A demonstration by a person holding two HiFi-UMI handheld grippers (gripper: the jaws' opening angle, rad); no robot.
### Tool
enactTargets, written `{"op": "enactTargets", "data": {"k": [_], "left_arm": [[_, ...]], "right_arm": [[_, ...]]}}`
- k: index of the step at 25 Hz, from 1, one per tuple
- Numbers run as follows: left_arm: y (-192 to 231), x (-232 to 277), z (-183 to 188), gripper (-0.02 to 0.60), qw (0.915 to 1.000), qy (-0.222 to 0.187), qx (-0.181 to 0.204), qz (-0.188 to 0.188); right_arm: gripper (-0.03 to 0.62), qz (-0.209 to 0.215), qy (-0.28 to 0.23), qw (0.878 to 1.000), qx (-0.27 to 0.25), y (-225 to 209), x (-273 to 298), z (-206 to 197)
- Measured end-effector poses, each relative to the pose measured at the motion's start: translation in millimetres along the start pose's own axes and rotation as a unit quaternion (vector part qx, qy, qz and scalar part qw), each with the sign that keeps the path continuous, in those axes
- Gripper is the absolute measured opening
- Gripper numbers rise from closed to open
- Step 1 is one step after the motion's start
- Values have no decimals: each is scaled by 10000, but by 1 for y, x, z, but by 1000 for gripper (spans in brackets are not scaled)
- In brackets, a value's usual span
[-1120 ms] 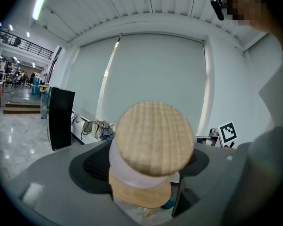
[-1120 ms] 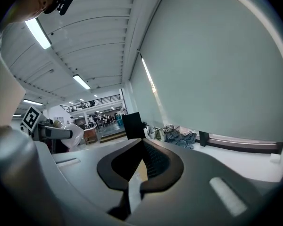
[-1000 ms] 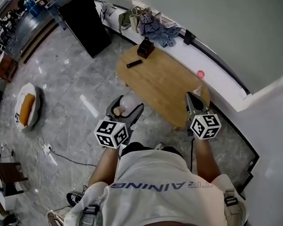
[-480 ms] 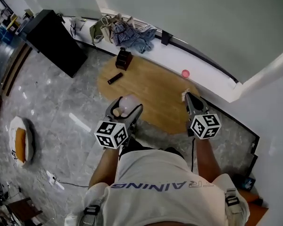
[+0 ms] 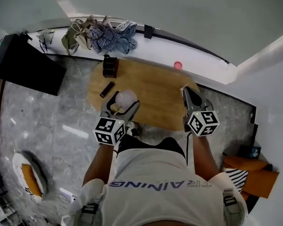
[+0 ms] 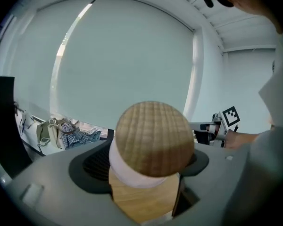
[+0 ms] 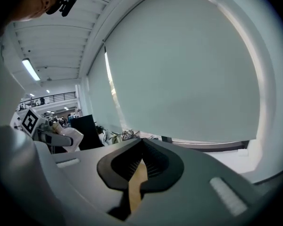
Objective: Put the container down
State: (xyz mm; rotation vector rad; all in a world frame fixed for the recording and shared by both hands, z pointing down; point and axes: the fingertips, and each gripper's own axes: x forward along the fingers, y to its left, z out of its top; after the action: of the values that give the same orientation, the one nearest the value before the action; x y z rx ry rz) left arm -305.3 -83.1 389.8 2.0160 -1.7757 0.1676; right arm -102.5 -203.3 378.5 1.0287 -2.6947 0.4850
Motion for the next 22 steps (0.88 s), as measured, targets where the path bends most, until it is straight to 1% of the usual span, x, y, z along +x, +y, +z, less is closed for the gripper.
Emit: {"op": "enactTargets", "data": {"k": [2,5,8,13,17,20,22], "left_arm": [[17,16,-1,391,9995,164,208,-179],[24,44,-9,391,9970,418,376,-526],[13,76,-29,391,9933,701,396,-829],[-21,138,-81,391,9834,1184,616,-1229],[-35,186,-135,391,9754,1545,828,-1335],[-38,213,-182,391,9694,1845,989,-1282],[-41,231,-213,391,9669,1990,1021,-1228]], "right_arm": [[17,-250,12,9997,53,1,8,-5],[17,-668,165,9974,229,-10,7,-26],[17,-1019,331,9934,413,-32,-2,-49],[17,-1434,607,9851,726,-79,-24,-98],[17,-1630,820,9783,978,-114,-28,-146],[17,-1610,1007,9749,1162,-124,-28,-183],[17,-1568,1112,9732,1260,-129,-24,-204]]}}
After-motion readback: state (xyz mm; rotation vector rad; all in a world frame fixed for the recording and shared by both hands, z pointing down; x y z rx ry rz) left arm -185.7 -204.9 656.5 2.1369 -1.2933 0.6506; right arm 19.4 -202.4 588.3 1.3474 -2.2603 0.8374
